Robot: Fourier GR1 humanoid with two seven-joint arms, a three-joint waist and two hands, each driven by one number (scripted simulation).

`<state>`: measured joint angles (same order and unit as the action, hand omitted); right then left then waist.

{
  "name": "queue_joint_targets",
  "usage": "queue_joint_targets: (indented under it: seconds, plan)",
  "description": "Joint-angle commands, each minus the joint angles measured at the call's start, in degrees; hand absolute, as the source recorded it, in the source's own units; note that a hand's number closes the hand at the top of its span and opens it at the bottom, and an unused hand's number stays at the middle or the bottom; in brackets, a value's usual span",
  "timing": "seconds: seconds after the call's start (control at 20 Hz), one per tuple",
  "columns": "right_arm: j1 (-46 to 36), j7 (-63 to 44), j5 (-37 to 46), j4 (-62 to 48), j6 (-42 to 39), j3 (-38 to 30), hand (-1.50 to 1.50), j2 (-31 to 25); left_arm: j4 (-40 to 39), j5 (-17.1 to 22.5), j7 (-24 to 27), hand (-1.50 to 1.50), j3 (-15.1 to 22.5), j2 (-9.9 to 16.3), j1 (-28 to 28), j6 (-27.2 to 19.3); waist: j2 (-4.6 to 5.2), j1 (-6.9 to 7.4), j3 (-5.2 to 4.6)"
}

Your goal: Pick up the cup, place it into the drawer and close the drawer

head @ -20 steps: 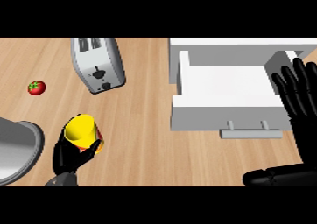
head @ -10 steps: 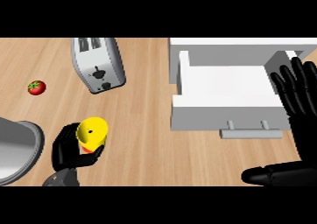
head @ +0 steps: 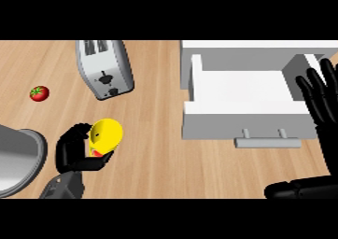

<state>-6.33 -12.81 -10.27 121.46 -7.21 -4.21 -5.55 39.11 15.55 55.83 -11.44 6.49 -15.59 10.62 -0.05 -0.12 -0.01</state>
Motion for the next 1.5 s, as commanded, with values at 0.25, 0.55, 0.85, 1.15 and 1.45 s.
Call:
queue_joint_targets:
  seconds: [0.25, 0.55, 0.85, 1.15, 1.45]
  plan:
    - [4.32, 6.13, 0.8, -3.14, -2.24, -0.44, -1.5, 0.5, 13.04, -0.05, -6.81, 1.5, 4.91, 1.4, -1.35, 3.98, -0.11, 0.33, 0.1]
    - [4.16, 4.76, 2.55, -1.56, -0.85, 1.92, -1.5, 1.81, 32.71, 0.68, -20.47, 1.5, 10.85, -3.16, 2.59, -0.79, -0.21, 0.63, 0.07]
    - [2.21, 3.99, 2.46, -2.92, -0.5, 1.03, -1.5, 1.23, 40.38, 4.96, -33.83, 1.5, 9.07, -2.03, -5.89, -4.13, -0.02, 0.11, 0.03]
    - [1.24, 0.02, 1.28, 0.53, 0.35, 0.33, -1.5, 0.4, 39.94, 0.82, -39.17, 1.5, 10.3, -4.23, -15.0, -11.92, 0.04, -0.28, 0.01]
    - [-0.49, 2.73, -0.13, -3.09, -0.91, -1.88, -1.5, -0.53, 42.49, -2.25, -45.21, 1.5, 14.89, -6.42, -21.47, -20.36, 0.02, -0.21, 0.02]
